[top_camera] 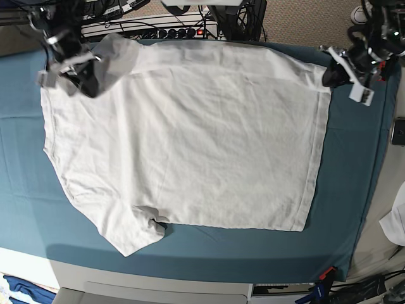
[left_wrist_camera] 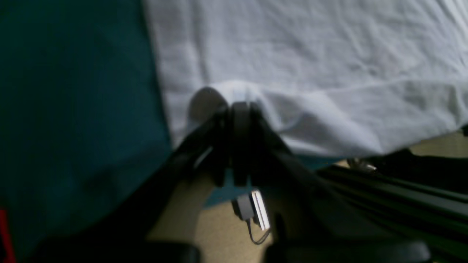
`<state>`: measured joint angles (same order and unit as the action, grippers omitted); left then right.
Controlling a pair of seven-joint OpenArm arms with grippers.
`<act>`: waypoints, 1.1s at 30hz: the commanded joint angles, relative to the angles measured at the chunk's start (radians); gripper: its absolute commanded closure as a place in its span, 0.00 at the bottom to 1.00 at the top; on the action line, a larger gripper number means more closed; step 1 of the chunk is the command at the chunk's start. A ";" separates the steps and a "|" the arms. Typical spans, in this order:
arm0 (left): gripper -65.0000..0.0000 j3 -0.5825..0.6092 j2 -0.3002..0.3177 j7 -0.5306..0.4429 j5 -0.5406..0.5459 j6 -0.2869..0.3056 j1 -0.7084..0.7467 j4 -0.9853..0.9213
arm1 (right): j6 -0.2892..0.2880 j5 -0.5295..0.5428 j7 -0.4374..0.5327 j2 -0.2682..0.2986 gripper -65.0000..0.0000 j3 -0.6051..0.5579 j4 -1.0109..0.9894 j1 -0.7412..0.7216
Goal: Fold the T-shirt properly
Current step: 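Fold the held edge inward over the shirt body with both grippers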
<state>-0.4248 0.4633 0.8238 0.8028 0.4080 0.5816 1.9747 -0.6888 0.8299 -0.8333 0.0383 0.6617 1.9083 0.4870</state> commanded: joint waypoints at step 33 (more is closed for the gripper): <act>1.00 0.026 0.028 -0.074 -0.052 -0.035 -0.282 -0.215 | 0.095 -0.177 0.146 0.095 1.00 -0.041 -0.365 -0.373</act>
<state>-0.3923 0.4732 0.7727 0.7460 0.3779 0.3088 1.7481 -0.5880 0.6289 -0.7246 0.1177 0.6159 1.5265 0.1276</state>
